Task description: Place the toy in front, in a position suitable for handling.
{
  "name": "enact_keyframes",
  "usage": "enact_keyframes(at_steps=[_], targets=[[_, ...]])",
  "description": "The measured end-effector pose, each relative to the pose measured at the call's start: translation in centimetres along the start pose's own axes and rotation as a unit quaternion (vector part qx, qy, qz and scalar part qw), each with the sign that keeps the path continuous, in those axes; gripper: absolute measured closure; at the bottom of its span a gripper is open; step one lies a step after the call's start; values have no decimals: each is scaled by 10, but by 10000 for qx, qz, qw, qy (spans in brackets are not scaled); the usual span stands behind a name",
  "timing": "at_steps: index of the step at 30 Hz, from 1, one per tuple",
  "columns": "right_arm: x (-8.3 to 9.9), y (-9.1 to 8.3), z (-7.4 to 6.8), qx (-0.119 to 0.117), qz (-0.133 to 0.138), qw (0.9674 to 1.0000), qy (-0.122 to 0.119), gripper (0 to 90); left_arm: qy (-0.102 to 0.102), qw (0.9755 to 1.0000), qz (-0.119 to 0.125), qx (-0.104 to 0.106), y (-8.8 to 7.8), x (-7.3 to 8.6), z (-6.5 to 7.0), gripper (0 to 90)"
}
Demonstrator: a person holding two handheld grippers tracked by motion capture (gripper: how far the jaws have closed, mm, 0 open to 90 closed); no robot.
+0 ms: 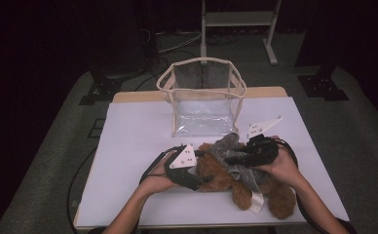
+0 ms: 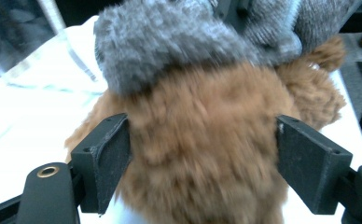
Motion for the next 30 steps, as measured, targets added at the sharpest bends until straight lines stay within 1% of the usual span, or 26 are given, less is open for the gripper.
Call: enact_keyframes(at_steps=[1,4,6,8,9,12,14,15,16,17,18,19,22,23,25,27,28,29,30], targets=[[0,0,-1,24,-30,10000,-39,670,130,9999,-48,13,2,2,4,224],[-5,-7,-2,131,-91,9998,-134,671,195,9997,-107,59,2,5,10,232],[-10,-12,5,275,-108,9995,-127,671,267,9994,-165,119,0,8,13,239],[-13,-13,13,347,-127,9993,-54,669,306,9991,-183,223,-2,9,17,240],[-13,-11,17,372,-204,9991,-9,667,317,9990,-191,256,-3,10,19,240],[-11,-1,25,283,-392,9987,142,666,342,9988,-239,237,-5,11,18,240],[-11,3,22,212,-420,9988,154,672,318,9992,-199,137,-7,8,13,239],[-10,4,20,184,-437,9988,121,674,244,9996,-103,92,-7,6,12,239],[-8,5,18,124,-455,9988,119,675,61,9999,53,145,-8,2,11,240],[-6,5,14,31,-484,9987,140,676,47,9998,83,183,-7,0,12,249],[-5,4,12,8,-481,9988,130,676,142,9997,43,188,-6,1,15,278],[-5,3,12,0,-471,9988,98,677,226,9996,3,192,-5,1,18,282],[-9,2,12,-21,-457,9989,95,678,332,9992,-82,185,-3,3,22,282],[-11,3,13,-45,-448,9989,92,678,406,9989,-131,213,-3,4,23,282],[-18,10,14,-177,-430,9988,128,678,390,9987,-125,288,-4,3,26,282],[-24,19,14,-266,-464,9985,129,677,463,9981,-160,362,-5,4,30,283],[-28,26,13,-337,-509,9980,136,678,464,9980,-160,389,-5,5,31,283],[-31,30,13,-379,-531,9978,125,678,543,9975,-179,426,-6,5,33,283],[-34,38,13,-411,-621,9972,84,678,558,9973,-188,434,-7,6,34,282]])
Point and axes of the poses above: each handheld gripper's, and its own axes: y roughly forward along the jaws, x roughly out of its underside, z roughly to its right, the point moved 9 cm from there along y, roughly forward along the jaws, and after that the axes turned 5 degrees about -x, right-handed, at the moved point
